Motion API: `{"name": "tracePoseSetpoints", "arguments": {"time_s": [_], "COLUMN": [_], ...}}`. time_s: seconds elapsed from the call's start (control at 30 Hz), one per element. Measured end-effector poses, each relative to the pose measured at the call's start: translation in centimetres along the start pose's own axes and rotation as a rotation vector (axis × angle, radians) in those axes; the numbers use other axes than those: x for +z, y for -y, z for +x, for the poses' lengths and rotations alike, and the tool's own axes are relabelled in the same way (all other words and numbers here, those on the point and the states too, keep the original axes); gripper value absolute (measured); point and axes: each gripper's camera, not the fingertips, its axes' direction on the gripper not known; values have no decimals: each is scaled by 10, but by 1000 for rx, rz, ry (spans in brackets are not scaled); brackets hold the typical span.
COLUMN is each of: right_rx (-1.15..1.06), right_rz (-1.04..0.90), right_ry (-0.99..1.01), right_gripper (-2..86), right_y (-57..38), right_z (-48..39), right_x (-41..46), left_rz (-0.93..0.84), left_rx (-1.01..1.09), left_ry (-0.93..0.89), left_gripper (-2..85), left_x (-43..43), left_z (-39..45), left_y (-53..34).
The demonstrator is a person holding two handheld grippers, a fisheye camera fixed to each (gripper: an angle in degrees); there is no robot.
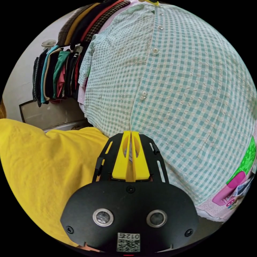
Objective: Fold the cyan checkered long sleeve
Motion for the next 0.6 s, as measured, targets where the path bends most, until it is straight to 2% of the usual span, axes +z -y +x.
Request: {"name": "tracePoseSetpoints", "arguments": {"time_s": [0.17,0.3,0.47,0.6], "right_rx": [-1,-19,-77,-168], "right_rz": [10,14,41,74], "right_ry": [-47,-113,-234,-165], "right_gripper": [9,15,66,108], "right_y": [11,14,10,0], "right_z": [-2,-7,-28,-45], "right_x": [17,28,44,43], "left_rz": [2,62,288,419], "left_rx": [-32,-111,-294,-319], "left_ry": [62,20,-266,-374], "left_gripper": [2,1,2,2], "left_x": [-28,-53,-112,-144], "left_z": [-9,-28,-89,-102], "left_y": [-18,-46,-131,-204]}}
